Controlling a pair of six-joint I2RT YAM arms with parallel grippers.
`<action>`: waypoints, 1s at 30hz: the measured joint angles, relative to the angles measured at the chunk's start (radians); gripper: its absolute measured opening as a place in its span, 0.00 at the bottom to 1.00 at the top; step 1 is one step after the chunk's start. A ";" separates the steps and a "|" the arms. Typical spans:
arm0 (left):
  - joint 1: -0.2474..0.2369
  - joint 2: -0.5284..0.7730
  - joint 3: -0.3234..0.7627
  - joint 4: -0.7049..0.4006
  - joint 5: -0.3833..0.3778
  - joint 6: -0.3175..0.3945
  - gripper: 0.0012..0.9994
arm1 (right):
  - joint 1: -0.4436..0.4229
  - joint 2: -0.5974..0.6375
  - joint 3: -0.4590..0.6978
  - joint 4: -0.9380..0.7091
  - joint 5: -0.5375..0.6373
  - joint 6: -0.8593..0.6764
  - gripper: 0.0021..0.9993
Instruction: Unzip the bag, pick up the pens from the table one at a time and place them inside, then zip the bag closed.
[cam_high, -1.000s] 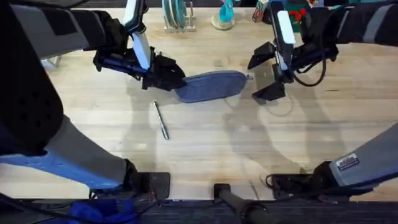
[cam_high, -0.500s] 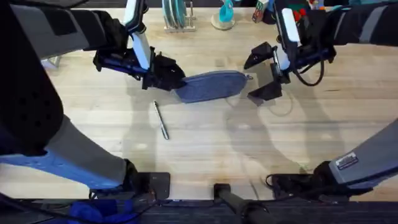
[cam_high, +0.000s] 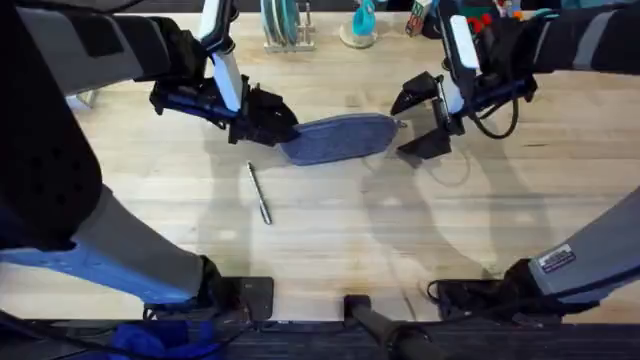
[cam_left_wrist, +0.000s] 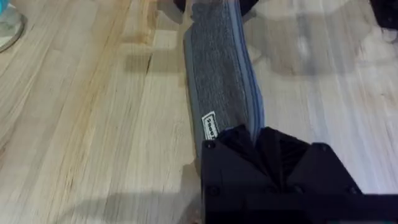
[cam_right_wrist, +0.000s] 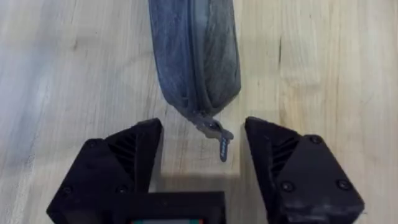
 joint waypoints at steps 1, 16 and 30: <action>0.000 0.000 0.000 0.000 0.000 0.000 0.04 | 0.000 0.000 0.000 0.000 0.000 0.000 0.81; 0.000 0.000 0.000 0.000 0.000 0.000 0.04 | 0.013 0.000 0.001 0.003 0.000 0.002 0.07; 0.000 0.000 0.000 0.000 0.000 0.000 0.04 | 0.012 0.000 0.003 0.028 0.000 0.000 0.03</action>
